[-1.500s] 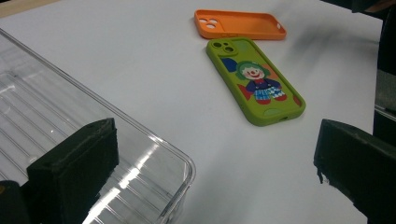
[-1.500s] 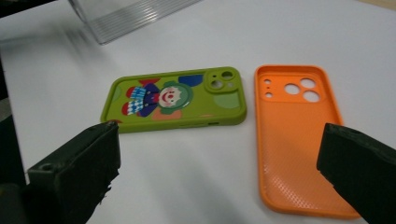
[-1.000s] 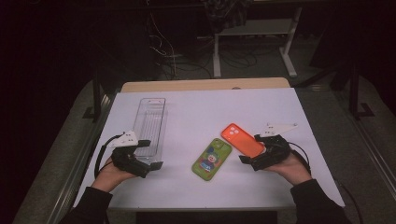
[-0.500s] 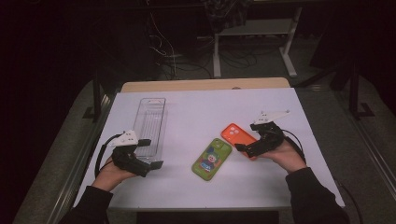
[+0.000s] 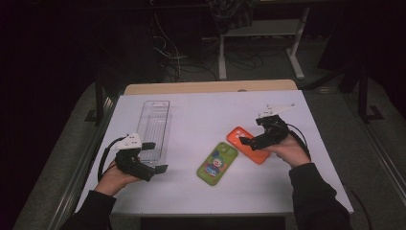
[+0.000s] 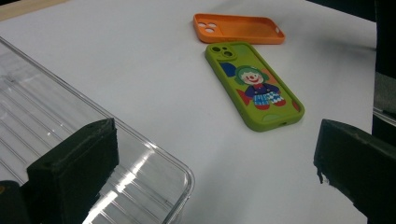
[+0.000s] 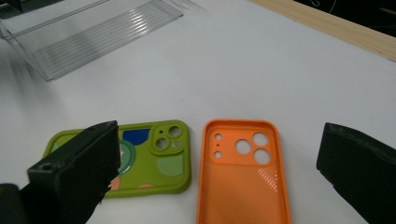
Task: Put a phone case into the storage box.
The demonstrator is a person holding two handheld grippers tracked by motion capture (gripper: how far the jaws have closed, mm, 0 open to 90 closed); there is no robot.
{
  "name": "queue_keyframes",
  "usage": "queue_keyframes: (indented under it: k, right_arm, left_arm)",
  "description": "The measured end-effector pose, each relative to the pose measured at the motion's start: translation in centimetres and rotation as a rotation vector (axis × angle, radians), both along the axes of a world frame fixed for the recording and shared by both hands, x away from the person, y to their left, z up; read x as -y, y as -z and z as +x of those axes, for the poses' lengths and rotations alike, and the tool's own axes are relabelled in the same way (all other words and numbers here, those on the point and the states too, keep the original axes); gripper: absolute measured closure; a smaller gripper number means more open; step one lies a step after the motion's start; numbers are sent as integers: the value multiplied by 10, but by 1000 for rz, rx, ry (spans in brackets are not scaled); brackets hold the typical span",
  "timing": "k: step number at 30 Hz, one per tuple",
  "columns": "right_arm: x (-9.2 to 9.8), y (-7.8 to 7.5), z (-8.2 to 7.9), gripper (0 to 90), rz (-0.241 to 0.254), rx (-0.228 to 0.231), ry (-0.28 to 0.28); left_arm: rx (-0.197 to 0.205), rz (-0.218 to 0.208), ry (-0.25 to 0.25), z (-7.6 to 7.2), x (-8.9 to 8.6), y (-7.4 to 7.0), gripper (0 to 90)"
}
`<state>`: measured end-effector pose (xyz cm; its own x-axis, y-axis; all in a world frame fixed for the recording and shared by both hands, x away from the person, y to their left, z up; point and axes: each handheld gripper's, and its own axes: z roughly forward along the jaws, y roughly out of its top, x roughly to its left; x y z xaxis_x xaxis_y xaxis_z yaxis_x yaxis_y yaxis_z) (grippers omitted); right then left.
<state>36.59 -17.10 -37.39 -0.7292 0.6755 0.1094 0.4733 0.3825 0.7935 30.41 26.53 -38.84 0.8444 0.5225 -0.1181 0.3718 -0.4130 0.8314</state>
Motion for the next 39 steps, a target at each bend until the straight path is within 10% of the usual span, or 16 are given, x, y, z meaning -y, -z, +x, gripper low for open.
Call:
queue_keyframes:
  k: [22, 39]
  right_arm:
    - [-7, -2, 37, 0, -24, -2, 30]
    - [-5, 19, 36, 4, -175, -84, 12]
  left_arm:
    - [-3, -31, -6, 0, -1, -1, 0]
    - [-10, -31, -8, 0, -1, 0, 0]
